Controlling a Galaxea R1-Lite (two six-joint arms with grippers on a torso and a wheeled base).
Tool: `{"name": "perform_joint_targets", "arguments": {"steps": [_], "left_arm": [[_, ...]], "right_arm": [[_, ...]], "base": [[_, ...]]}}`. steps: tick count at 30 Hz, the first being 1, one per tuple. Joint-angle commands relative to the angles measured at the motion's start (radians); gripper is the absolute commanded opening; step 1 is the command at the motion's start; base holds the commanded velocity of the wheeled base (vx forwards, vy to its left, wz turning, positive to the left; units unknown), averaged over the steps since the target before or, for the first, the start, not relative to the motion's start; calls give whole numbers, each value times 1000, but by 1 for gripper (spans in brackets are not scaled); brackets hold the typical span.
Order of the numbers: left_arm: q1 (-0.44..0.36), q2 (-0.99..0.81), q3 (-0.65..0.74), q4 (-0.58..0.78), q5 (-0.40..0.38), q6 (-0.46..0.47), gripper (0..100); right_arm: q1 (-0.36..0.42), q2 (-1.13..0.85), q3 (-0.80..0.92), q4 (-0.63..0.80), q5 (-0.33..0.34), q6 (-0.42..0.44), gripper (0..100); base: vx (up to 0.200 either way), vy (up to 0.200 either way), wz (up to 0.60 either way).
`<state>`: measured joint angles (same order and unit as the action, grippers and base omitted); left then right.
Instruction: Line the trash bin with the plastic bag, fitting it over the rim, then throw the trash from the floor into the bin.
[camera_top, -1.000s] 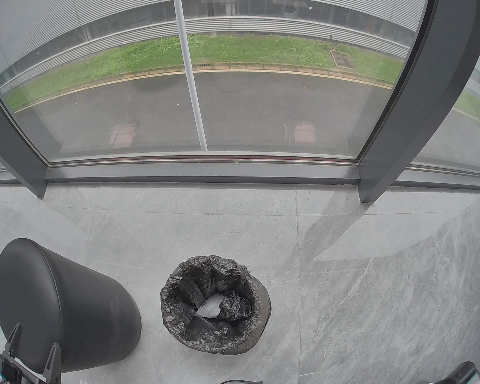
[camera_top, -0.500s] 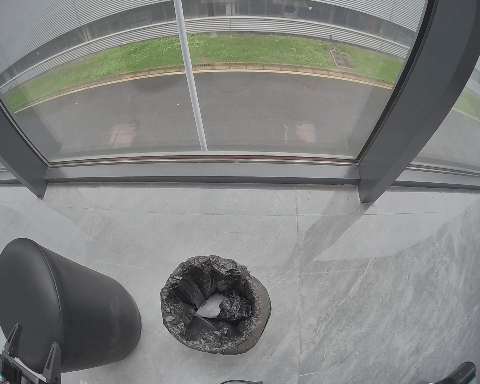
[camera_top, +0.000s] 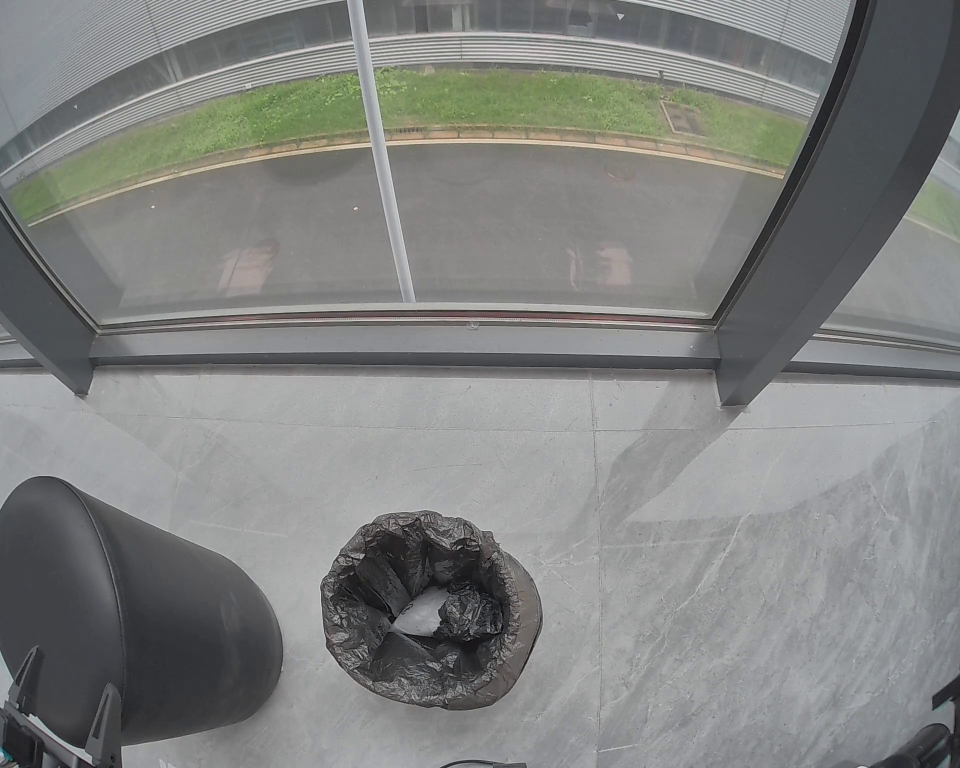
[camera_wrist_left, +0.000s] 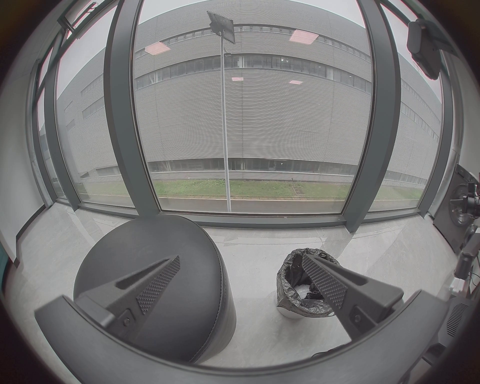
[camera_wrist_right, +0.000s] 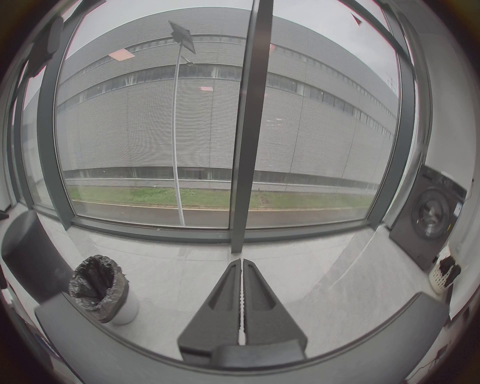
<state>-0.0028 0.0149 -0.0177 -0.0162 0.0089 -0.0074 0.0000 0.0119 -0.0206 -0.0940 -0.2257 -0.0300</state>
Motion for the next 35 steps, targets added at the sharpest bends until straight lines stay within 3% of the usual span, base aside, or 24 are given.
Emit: {"name": "perform_joint_targets", "arguments": {"steps": [1, 4, 5, 10, 17, 35], "left_arm": [[0, -13, 18, -1, 0, 0, 100], [0, -13, 18, 1, 0, 0, 100], [0, -13, 18, -1, 0, 0, 100], [0, -13, 18, -2, 0, 0, 100], [0, -13, 18, -1, 0, 0, 100], [0, -13, 18, -1, 0, 0, 100]], "right_arm": [[0, -10, 21, 31, 29, 39, 0], [-2, -10, 19, 40, 94, 58, 0], [-2, -10, 19, 46, 152, 78, 0], [-2, -10, 19, 102, 218, 15, 0], [0, -12, 21, 94, 221, 48, 0], [0, -10, 19, 94, 221, 41, 0]], "base": [[0, 0, 0], [0, 0, 0], [0, 0, 0], [0, 0, 0], [0, 0, 0], [0, 0, 0]]}}
